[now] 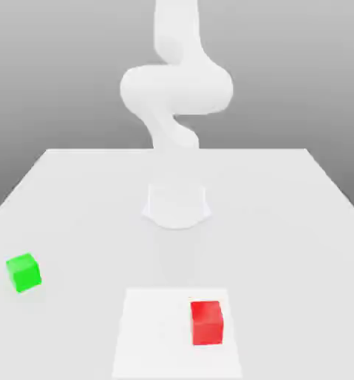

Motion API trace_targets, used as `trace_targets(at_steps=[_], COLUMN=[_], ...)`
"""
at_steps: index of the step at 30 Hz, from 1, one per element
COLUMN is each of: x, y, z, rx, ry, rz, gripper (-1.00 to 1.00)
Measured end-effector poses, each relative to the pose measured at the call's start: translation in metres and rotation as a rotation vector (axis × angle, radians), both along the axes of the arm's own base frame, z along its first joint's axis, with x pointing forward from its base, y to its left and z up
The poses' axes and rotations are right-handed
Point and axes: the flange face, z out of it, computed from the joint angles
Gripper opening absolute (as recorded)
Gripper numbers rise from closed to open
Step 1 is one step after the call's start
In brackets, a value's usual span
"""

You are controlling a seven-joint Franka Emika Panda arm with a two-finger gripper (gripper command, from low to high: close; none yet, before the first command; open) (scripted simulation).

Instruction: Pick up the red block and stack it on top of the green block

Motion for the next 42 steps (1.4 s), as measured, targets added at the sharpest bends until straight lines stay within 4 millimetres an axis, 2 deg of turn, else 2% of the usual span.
trace_targets(at_steps=[2, 5, 8, 11, 15, 20, 22, 26, 27, 34, 39, 40, 41, 42], x=[0.025, 0.053, 0.071, 0.078, 0.074, 0.045, 0.036, 0.033, 0.033, 0.032, 0.033, 0.033, 0.034, 0.034], y=[0.005, 0.012, 0.019, 0.025, 0.034, 0.044, 0.045, 0.045, 0.045, 0.045, 0.045, 0.036, 0.014, -0.016], z=[-0.043, -0.106, -0.172, -0.237, -0.324, -0.424, -0.455, -0.502, -0.512, -0.515, -0.468, -0.460, -0.455, -0.451], rx=[-0.003, -0.007, -0.011, -0.015, -0.021, -0.028, -0.029, -0.028, -0.028, -0.029, -0.029, -0.026, -0.016, -0.001], ry=[0.070, 0.171, 0.270, 0.369, 0.500, 0.665, 0.703, 0.716, 0.716, 0.716, 0.716, 0.716, 0.716, 0.717], rz=[0.006, 0.015, 0.024, 0.034, 0.047, 0.068, 0.070, 0.070, 0.070, 0.070, 0.070, 0.059, 0.025, -0.024], gripper=[0.00, 0.00, 0.00, 0.00, 0.00, 0.00, 0.00, 0.00, -1.00, -1.00, -1.00, -1.00, -1.00, -1.00])
